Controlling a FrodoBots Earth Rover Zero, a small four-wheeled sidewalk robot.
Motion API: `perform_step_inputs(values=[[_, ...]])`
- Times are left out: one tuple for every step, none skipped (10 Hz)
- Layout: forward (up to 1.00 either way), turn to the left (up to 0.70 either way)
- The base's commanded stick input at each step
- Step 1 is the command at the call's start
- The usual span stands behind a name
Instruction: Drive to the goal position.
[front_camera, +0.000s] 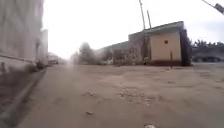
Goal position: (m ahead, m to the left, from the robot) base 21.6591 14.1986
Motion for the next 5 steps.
perform_step_inputs(values=[[0.5, 0.0], [0.5, 0.0], [0.5, 0.11], [0.5, 0.23], [0.5, 0.5]])
